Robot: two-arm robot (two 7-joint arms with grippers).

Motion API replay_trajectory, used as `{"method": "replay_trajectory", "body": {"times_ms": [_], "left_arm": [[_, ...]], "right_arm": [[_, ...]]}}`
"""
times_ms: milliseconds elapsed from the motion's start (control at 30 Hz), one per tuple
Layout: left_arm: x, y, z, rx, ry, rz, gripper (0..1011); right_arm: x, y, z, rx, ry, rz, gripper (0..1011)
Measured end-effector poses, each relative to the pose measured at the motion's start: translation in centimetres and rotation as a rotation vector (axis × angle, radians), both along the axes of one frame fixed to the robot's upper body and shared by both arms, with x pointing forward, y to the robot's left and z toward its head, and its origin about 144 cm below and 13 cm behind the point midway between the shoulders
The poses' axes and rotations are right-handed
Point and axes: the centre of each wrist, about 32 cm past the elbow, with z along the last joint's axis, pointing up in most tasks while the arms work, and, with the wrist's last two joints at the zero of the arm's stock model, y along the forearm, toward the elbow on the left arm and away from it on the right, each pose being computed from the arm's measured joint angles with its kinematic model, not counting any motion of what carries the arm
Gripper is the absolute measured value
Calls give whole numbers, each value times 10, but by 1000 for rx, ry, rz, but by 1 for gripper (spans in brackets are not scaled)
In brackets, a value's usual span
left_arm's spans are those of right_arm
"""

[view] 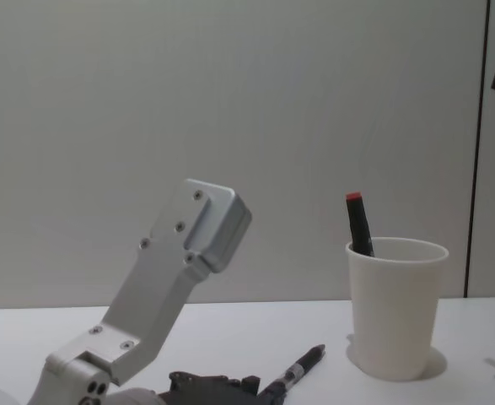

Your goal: Place the pen into the pen holder.

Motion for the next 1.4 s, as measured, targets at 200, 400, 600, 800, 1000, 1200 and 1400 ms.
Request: {"method": "replay_trajectory", "body": {"times_ms": [200,400,600,800,1000,1200,1400], "left_arm": [[0,0,0,0,0,0,169],[0,0,0,0,0,0,169],[0,0,0,0,0,0,169],[0,0,0,0,0,0,169],[1,2,0,5,-1,-4,169],[4,12,2,24,-30,-17,169],[9,31,7,39,-85,-23,160]], "right_arm": [[0,0,0,0,0,0,1002],[0,0,0,0,0,0,1002],[0,0,0,0,0,0,1002],[0,0,0,0,0,0,1002],[0,0,0,0,0,0,1002],[0,0,0,0,0,0,1002],[0,0,0,0,0,0,1002]]}}
